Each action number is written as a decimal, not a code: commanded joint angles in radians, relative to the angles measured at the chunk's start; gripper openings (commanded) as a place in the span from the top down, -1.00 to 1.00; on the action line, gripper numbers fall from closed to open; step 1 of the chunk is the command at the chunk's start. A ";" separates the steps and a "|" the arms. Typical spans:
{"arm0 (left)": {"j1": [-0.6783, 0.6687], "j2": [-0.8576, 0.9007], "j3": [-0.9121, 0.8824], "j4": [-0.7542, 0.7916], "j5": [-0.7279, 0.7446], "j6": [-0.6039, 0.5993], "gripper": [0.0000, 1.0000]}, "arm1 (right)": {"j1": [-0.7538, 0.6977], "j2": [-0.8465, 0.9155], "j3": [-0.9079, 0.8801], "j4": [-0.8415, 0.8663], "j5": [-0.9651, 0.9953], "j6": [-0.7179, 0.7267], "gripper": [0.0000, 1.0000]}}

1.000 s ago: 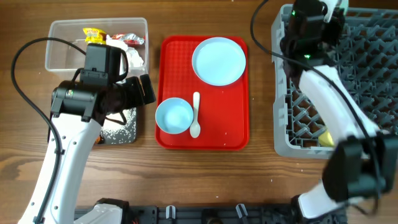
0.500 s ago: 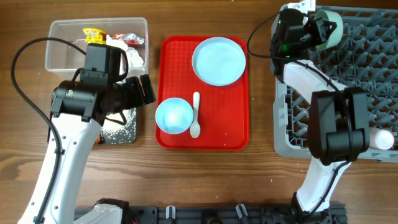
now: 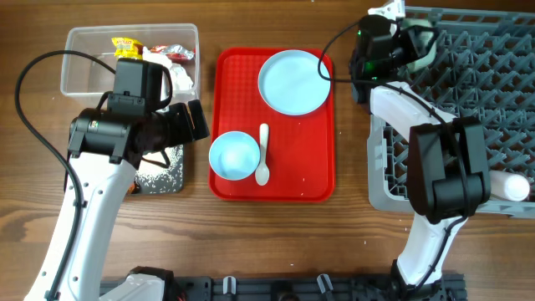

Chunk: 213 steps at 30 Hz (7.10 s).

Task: Sort waste into correct bins and load items into the dishwasher rack
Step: 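Carry the green bowl into the dish rack and release it, then grasp the light-blue bowl on the red tray with the right gripper, then place the light-blue bowl into the dish rack, then grasp the light-blue plate edge with the right gripper, then lift the plate and stand it upright in the dish rack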

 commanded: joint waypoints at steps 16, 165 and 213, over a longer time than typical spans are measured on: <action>-0.004 0.001 0.012 0.003 -0.010 0.008 -1.00 | 0.128 0.017 0.006 -0.155 -0.143 0.260 -0.78; -0.004 0.001 0.012 0.003 -0.010 0.008 -1.00 | 0.195 -0.006 0.031 -0.840 -1.250 1.593 0.91; -0.004 0.001 0.012 0.003 -0.010 0.008 -1.00 | -0.257 -0.266 0.021 -0.505 -0.375 0.510 -0.99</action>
